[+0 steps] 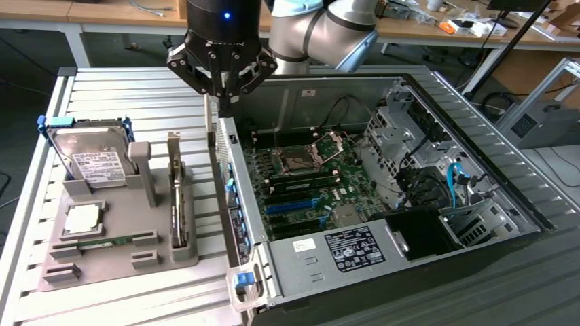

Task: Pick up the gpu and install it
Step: 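Reach for the gpu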

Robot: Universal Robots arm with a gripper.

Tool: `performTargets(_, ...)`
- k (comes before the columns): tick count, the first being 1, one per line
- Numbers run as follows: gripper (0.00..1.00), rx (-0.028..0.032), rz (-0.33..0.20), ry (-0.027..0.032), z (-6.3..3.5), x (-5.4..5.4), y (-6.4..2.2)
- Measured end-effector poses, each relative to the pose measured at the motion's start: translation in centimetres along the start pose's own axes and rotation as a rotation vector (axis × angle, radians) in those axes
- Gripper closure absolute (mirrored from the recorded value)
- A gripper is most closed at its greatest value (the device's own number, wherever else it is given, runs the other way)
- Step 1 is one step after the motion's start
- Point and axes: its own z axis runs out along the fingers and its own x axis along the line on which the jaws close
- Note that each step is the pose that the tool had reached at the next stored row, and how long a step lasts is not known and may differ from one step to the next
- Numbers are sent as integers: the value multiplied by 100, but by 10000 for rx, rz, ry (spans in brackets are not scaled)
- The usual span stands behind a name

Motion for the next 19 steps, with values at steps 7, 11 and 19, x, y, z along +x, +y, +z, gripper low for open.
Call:
performTargets(7, 90, 0, 0, 0, -1, 28, -2)
performTargets(11, 90, 0, 0, 0, -2, 48, -4)
performTargets(19, 90, 0, 0, 0, -3, 107, -8)
